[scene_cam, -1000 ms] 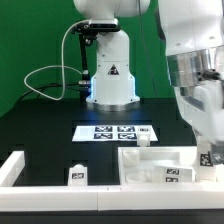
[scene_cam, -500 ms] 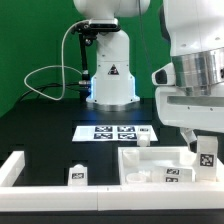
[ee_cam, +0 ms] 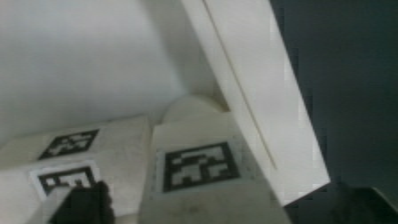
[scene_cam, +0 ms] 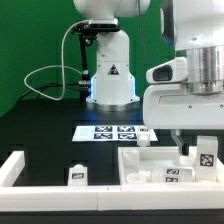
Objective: Assemble one leg
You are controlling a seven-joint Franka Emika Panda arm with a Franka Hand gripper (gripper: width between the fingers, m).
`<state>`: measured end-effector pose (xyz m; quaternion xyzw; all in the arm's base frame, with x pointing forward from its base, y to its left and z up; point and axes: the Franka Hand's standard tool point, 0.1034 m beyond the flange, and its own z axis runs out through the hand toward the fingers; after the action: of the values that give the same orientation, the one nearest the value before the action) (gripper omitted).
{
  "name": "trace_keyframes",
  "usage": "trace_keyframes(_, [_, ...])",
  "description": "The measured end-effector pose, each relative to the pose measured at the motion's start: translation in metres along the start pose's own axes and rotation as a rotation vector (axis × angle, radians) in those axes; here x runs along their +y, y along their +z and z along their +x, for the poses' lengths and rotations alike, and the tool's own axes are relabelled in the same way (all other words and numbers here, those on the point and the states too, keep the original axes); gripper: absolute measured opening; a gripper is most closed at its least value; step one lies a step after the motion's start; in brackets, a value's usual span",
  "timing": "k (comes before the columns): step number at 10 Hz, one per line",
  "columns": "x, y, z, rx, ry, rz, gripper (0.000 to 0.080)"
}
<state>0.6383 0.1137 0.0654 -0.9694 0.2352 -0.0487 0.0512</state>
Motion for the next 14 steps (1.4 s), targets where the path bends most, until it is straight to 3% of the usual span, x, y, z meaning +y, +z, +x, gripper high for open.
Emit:
trace_keyframes(1, [0.0002, -0.0001, 0.0003, 0.001, -0.001, 0.0, 0.0422])
trace_keyframes(2, [0.0001, 0.0003, 0.0, 0.0, 0.061, 0.001, 0.0422])
trace_keyframes(3, [0.0007, 0.0006, 0.0, -0.001, 0.145, 0.0, 0.0285])
trace_keyframes(8, [0.0014, 0.0012, 0.0016, -0.032, 0.732, -0.011, 0.0285])
trace_keyframes(11, [-0.0008, 0.0022, 0.003, -0.088, 1.25, 0.032, 0.0285])
trace_keyframes(14, [-0.0006, 0.0025, 0.0051, -0.095, 1.508, 0.054, 0.0285])
